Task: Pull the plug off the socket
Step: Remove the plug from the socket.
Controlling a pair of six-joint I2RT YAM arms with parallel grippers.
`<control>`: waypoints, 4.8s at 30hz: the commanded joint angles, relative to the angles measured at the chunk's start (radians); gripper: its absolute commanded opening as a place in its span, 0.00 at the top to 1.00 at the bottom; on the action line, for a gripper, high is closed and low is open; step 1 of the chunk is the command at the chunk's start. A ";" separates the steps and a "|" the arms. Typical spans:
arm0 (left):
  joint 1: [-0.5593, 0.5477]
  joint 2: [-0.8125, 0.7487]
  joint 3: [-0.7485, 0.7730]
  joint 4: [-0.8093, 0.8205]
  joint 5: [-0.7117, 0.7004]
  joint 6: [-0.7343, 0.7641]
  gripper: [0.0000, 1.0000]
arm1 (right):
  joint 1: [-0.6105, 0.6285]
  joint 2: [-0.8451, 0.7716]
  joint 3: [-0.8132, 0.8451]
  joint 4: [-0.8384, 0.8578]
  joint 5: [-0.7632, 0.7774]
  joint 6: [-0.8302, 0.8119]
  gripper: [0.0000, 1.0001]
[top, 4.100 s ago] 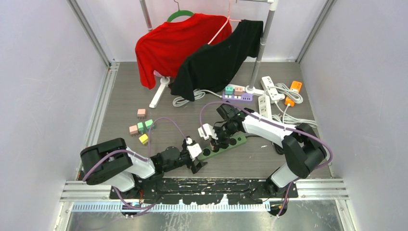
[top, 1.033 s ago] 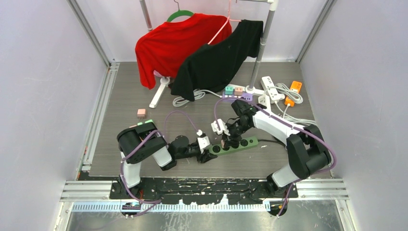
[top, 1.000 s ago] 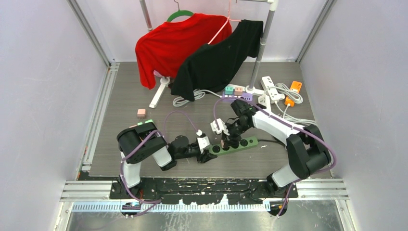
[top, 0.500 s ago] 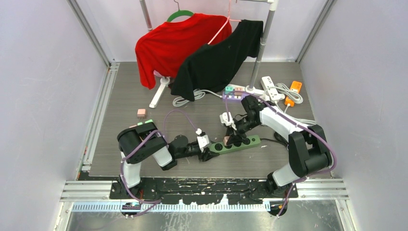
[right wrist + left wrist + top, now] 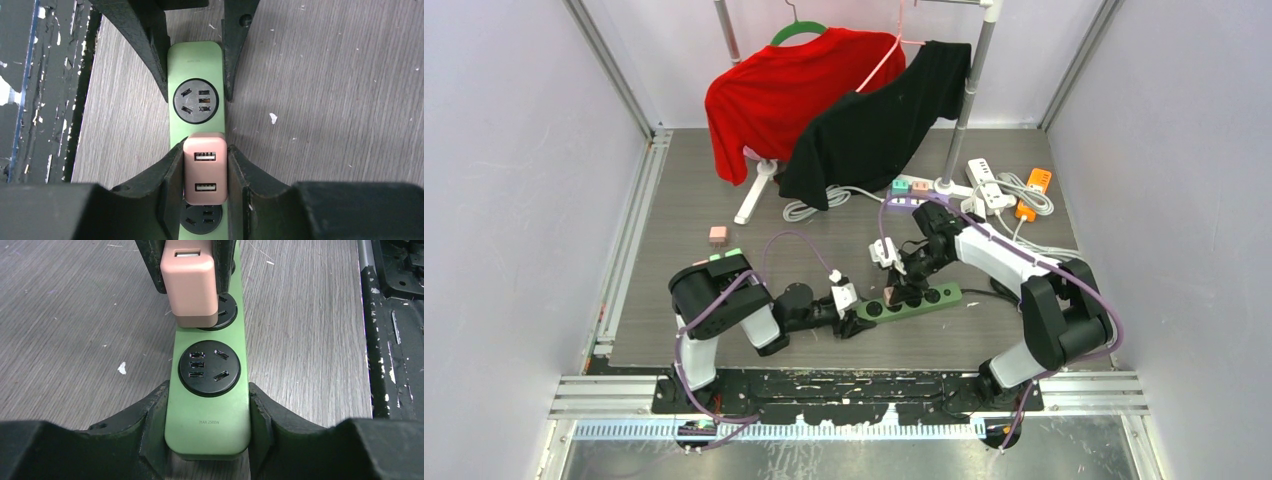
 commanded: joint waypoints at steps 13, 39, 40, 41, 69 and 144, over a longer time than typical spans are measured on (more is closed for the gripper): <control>0.018 0.025 -0.001 -0.026 -0.079 0.013 1.00 | -0.070 -0.080 -0.021 -0.126 -0.136 -0.125 0.99; 0.018 0.023 -0.001 -0.037 -0.070 -0.002 1.00 | -0.081 -0.121 -0.031 -0.073 -0.099 -0.112 0.99; 0.018 0.023 -0.001 -0.037 -0.070 -0.002 1.00 | -0.087 -0.126 -0.032 -0.071 -0.091 -0.112 0.99; 0.018 0.023 -0.001 -0.036 -0.069 -0.002 1.00 | -0.100 -0.129 -0.035 -0.072 -0.088 -0.117 0.99; 0.018 0.030 0.000 -0.029 -0.056 0.001 1.00 | -0.139 -0.108 -0.026 -0.279 -0.143 -0.383 0.99; 0.023 0.048 -0.008 0.007 -0.070 -0.011 1.00 | -0.264 -0.131 -0.045 -0.405 -0.154 -0.615 0.96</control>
